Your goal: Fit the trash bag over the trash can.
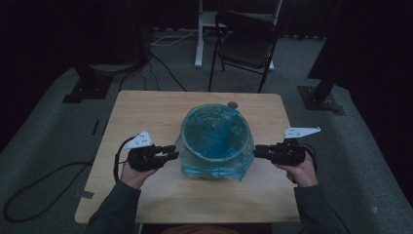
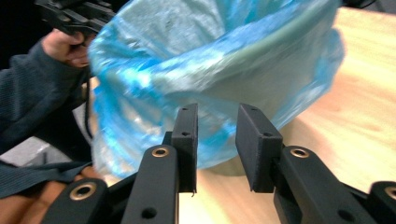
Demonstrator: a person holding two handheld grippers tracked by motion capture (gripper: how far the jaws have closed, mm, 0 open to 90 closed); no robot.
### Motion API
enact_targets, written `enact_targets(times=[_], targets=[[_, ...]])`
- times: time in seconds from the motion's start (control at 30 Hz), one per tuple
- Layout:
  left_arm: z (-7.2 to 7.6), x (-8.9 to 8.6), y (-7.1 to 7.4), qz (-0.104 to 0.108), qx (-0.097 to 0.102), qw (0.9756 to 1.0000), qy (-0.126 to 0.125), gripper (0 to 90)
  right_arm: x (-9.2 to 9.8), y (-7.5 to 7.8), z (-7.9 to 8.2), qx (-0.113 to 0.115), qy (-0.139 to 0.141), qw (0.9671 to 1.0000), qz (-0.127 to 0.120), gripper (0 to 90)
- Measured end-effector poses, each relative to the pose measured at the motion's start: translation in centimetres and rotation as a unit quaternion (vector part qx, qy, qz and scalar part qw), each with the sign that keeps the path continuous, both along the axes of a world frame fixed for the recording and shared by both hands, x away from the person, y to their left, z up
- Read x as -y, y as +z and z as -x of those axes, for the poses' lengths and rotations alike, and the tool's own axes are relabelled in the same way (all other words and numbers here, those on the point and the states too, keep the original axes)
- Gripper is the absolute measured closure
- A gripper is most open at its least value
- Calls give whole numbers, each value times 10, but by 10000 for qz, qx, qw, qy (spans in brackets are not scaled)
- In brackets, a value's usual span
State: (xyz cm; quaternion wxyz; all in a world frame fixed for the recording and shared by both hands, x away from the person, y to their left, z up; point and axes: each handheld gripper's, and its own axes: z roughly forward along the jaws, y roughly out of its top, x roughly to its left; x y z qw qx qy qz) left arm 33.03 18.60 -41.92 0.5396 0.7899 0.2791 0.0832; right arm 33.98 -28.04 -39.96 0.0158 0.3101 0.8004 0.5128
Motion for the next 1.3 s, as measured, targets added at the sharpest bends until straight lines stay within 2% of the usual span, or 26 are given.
enact_targets(times=[0.13, 0.23, 0.33, 0.4, 0.5, 0.53, 0.63, 0.73, 0.8, 0.93, 0.97, 1.03, 1.3], targets=[[-8, 4, 2, -82, 35, 9999, 85, 619, -4, 2, -7, 71, -28, 9999, 88, 647], [-15, 10, 1, -149, 9, 9999, 45, 582, -9, 3, -16, 151, 23, 9997, 196, 630], [-19, 16, -2, -228, -41, 9997, 3, 571, -11, 3, -20, 197, 73, 9996, 198, 626], [-22, 19, -4, -236, -90, 9997, -16, 595, -13, 2, -25, 220, 174, 9994, 204, 630], [-23, 20, -6, -202, -105, 9997, -42, 674, -13, 1, -28, 204, 191, 9994, 221, 661], [-23, 21, -6, -211, -101, 9997, -54, 674, -13, 0, -29, 193, 205, 9994, 215, 670], [-23, 22, -6, -249, -102, 9996, -103, 811, -15, -2, -31, 196, 230, 9992, 276, 791], [-23, 21, -6, -264, -92, 9996, -84, 882, -17, -3, -32, 146, 240, 9990, 338, 885], [-23, 17, -6, -285, -70, 9996, -22, 892, -18, -5, -32, 129, 203, 9990, 381, 900], [-23, 10, -4, -255, -60, 9996, 108, 887, -17, -7, -32, 65, 212, 9988, 441, 900], [-23, 4, -1, -215, -19, 9996, 206, 887, -16, -8, -32, 55, 203, 9988, 450, 900], [-23, 0, 3, -155, 26, 9995, 280, 843, -13, -9, -31, 43, 166, 9990, 421, 900], [-22, -9, 14, 59, 139, 9995, 271, 705, -12, -9, -30, 70, 134, 9991, 398, 900]])
